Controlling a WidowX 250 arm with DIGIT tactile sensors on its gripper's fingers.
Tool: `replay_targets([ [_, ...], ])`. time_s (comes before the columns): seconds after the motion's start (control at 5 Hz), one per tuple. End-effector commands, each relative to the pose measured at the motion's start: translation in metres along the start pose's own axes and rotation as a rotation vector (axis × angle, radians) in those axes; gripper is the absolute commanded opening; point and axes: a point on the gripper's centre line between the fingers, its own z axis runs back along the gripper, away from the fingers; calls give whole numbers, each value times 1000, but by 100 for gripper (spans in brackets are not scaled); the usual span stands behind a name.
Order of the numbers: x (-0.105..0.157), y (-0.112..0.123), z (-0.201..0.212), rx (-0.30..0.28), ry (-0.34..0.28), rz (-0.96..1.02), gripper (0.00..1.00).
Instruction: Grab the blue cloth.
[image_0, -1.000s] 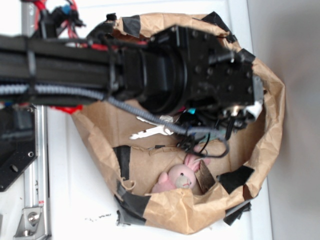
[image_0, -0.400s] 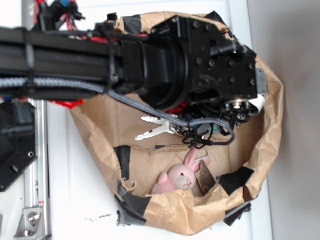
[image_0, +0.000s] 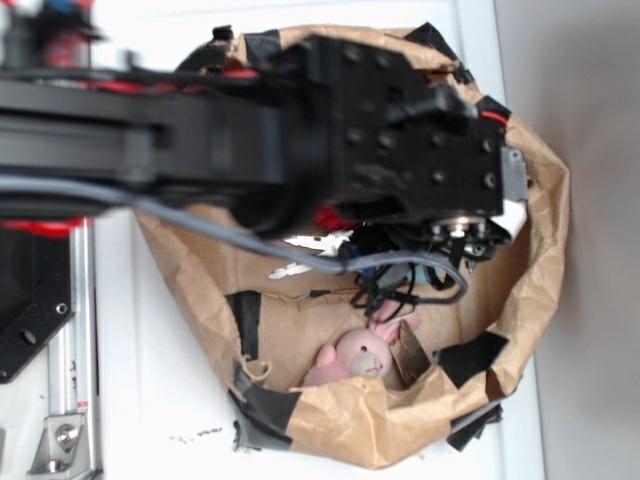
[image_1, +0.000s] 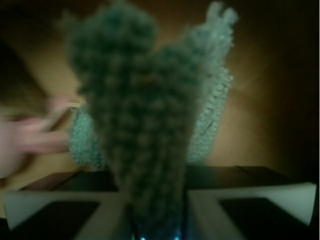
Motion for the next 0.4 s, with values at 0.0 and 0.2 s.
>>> replay_targets([
  [0.0,2,-27,106,-41,-18,161,0],
  [0.2,-5,-34,109,-48,20,214,0],
])
